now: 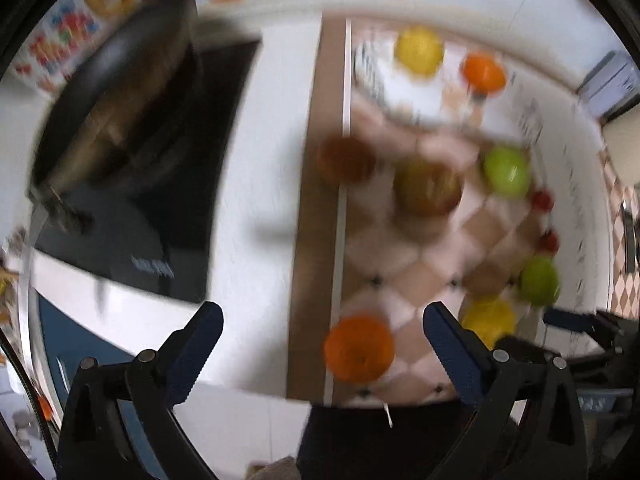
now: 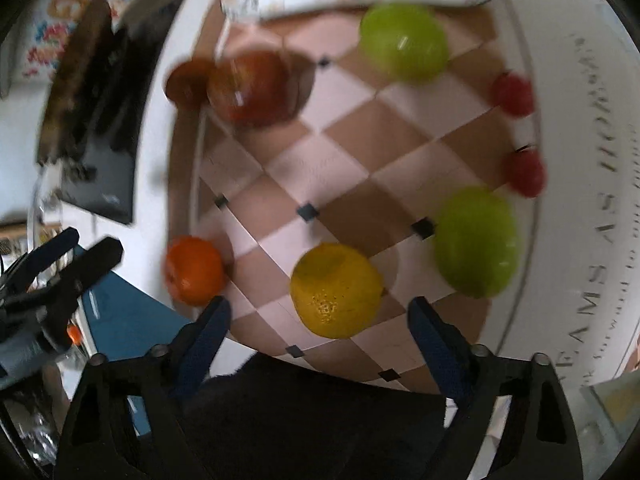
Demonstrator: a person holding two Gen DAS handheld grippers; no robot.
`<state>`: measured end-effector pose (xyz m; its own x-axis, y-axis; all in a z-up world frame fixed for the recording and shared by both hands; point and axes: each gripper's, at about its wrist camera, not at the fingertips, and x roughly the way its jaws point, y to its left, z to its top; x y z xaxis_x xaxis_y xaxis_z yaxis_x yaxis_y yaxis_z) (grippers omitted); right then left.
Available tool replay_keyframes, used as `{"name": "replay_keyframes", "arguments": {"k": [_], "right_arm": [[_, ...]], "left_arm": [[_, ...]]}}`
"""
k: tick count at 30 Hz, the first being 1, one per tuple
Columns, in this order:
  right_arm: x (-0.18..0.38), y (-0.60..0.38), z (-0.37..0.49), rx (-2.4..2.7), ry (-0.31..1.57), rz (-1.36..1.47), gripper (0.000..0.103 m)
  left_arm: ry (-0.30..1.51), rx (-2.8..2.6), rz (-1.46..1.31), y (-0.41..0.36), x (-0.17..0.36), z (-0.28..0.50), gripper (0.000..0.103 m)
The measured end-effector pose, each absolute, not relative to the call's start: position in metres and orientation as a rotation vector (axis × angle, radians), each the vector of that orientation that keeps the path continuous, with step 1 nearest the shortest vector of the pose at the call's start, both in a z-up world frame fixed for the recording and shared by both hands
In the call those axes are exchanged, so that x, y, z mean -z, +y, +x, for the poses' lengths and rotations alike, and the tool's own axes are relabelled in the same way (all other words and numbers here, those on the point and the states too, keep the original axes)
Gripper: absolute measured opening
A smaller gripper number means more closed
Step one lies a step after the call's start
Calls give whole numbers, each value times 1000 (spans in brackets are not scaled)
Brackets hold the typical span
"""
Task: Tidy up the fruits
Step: 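Grasp an orange with the left tool while the right tool grasps a yellow citrus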
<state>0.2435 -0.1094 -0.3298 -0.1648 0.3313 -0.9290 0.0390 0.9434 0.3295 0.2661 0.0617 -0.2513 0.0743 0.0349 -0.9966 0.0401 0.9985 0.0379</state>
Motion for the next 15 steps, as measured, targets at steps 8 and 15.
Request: {"name": "replay_keyframes", "arguments": {"k": [8,15], "right_arm": [[354,-93,233,-245,1753,141,61],[355,-97,232,-247,1758,162,62]], "left_arm": [[1681,38,-24,57,324,237,97],[1679,85,-47,43,343,230,61]]}}
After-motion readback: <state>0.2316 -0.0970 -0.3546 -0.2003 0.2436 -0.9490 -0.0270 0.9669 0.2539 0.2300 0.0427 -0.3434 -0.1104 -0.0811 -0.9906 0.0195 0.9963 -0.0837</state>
